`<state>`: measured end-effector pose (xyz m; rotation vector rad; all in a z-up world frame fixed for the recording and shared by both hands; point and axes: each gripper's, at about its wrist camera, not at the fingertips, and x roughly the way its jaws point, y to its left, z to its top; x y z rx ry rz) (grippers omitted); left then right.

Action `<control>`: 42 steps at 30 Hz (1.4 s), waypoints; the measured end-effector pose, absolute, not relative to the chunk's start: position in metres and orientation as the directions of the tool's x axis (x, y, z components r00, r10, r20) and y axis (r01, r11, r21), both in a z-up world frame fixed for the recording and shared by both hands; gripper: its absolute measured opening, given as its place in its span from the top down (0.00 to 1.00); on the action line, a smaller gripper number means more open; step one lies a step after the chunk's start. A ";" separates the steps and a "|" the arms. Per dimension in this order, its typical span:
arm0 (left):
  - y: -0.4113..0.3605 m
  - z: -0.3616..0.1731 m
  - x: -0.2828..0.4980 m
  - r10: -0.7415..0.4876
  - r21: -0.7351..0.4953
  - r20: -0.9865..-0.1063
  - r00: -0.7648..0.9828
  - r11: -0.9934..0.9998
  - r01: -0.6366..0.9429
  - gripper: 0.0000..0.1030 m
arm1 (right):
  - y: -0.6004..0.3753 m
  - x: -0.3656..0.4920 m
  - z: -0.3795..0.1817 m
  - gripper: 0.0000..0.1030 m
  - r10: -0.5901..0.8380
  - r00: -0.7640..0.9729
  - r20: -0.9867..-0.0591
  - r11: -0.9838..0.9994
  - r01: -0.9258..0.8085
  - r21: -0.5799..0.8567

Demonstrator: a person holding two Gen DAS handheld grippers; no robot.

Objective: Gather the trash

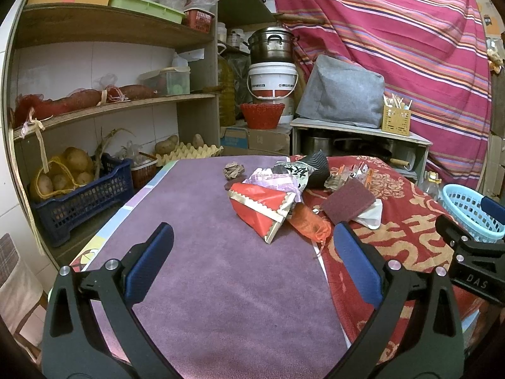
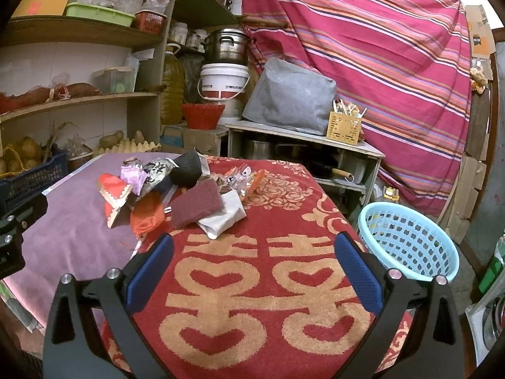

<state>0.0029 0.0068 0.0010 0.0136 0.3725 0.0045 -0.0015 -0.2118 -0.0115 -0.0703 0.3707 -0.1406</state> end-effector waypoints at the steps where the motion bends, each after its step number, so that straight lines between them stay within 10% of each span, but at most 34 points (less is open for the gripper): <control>1: 0.006 0.001 0.002 0.006 0.013 -0.363 0.932 1.000 -0.001 0.05 | -0.211 -0.001 -0.011 0.04 -0.149 0.922 -0.356 0.988 0.123 -0.094; 42: 0.013 -0.007 0.004 0.005 0.011 -0.372 0.928 1.000 -0.001 0.05 | -0.206 0.004 -0.016 0.04 -0.151 0.919 -0.364 0.987 0.122 -0.101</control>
